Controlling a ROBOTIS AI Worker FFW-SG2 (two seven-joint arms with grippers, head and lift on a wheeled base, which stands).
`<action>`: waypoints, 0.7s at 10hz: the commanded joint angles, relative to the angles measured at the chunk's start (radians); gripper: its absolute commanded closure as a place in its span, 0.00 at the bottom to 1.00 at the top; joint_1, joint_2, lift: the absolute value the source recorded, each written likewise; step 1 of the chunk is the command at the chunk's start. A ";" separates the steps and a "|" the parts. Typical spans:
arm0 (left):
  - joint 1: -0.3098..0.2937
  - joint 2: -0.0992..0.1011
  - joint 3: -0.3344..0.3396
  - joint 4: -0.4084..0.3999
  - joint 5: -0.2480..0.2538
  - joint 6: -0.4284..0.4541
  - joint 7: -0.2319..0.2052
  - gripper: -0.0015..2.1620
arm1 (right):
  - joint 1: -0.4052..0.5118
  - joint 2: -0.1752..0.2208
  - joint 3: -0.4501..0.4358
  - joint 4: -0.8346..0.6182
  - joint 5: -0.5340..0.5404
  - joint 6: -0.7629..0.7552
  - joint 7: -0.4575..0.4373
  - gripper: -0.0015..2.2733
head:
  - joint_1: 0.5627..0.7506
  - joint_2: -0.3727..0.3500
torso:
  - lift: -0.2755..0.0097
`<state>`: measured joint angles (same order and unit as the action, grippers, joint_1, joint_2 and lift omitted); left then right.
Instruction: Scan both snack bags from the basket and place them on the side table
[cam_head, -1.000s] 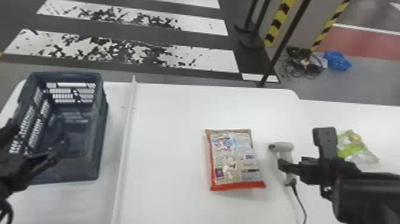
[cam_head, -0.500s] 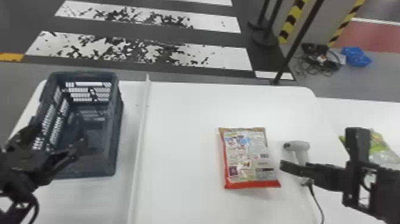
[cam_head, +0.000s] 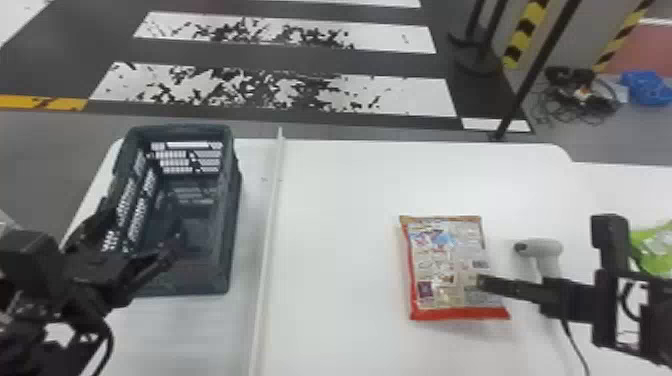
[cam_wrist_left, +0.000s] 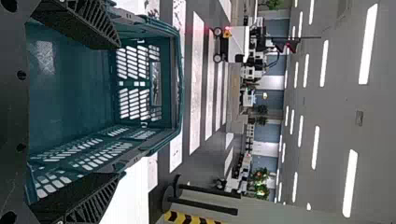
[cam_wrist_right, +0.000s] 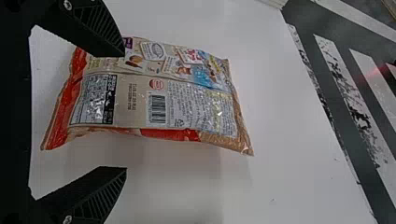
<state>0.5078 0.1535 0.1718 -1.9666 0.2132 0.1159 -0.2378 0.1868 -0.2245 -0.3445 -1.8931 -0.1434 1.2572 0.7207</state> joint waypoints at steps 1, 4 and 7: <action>-0.002 0.001 0.000 0.003 0.000 0.000 0.000 0.00 | -0.023 -0.007 0.030 0.051 0.025 0.000 0.026 0.03 | 0.70 0.47 | 0.70; -0.003 0.001 0.000 0.011 0.000 0.000 0.000 0.00 | -0.056 -0.019 0.071 0.115 0.091 -0.009 0.120 0.53 | 0.70 0.51 | 0.70; -0.005 0.000 0.000 0.014 0.000 0.000 -0.002 0.00 | -0.055 -0.019 0.081 0.115 0.117 0.000 0.148 0.99 | 0.70 0.52 | 0.70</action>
<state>0.5045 0.1549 0.1718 -1.9533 0.2132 0.1159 -0.2393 0.1306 -0.2439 -0.2609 -1.7779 -0.0213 1.2553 0.8684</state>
